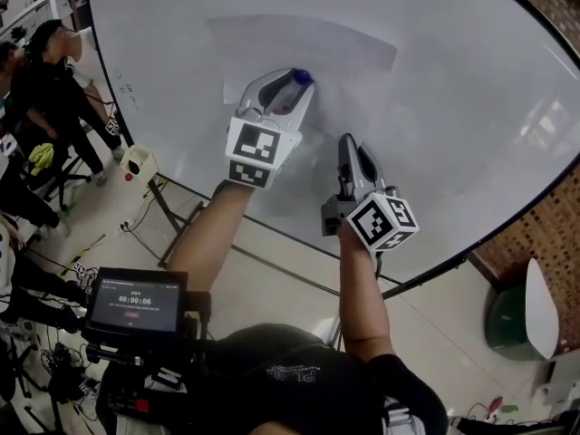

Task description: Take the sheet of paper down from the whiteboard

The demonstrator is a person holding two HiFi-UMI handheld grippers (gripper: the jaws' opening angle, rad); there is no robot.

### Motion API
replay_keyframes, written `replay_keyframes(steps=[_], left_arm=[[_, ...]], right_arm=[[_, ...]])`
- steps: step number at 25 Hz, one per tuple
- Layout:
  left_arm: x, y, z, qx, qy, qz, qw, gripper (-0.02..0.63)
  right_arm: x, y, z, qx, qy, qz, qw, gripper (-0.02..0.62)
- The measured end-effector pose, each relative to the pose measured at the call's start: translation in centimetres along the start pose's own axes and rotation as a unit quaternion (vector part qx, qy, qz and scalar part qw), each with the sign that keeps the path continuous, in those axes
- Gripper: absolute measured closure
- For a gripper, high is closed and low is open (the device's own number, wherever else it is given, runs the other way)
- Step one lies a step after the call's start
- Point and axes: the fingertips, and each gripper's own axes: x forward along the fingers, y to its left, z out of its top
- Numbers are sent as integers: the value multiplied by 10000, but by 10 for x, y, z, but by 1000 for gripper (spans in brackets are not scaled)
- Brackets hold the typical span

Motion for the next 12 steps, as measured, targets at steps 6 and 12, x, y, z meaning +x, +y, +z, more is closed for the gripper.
replay_keyframes(steps=[6, 12], left_arm=[[-25, 10, -19, -254, 76, 209, 9994, 483], [-66, 27, -45, -416, 372, 383, 9977, 483]], right_arm=[[-13, -9, -14, -109, 192, -209, 9995, 581], [-33, -5, -49, -335, 575, -500, 9965, 581]])
